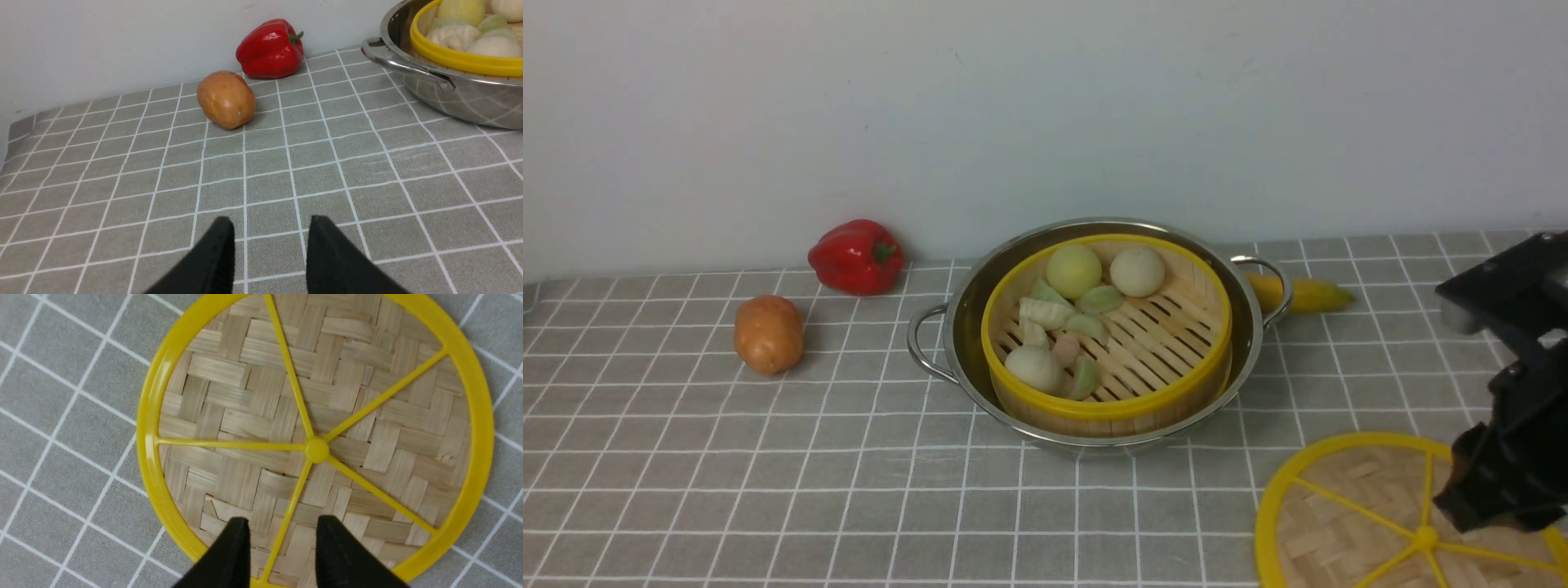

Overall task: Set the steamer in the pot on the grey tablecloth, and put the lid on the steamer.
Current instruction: 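Move the gripper down to the bamboo steamer lid and grasp its center knob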

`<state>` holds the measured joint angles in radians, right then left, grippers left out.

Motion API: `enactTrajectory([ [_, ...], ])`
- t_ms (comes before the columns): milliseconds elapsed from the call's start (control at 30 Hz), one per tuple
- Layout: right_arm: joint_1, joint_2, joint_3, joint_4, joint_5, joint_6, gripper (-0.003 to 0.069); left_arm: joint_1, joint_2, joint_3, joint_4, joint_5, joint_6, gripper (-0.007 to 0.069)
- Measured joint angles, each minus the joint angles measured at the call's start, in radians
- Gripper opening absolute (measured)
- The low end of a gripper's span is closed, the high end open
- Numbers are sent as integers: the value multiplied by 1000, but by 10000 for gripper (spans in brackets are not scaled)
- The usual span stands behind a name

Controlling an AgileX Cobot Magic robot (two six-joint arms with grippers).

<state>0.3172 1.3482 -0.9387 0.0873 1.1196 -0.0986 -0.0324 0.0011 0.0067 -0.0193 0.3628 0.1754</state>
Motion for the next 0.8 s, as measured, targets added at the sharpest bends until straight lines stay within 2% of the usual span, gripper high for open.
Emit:
enactTrajectory([
  [800, 0, 296, -13, -63, -113, 42, 244, 0, 0, 0, 0, 0, 0, 243],
])
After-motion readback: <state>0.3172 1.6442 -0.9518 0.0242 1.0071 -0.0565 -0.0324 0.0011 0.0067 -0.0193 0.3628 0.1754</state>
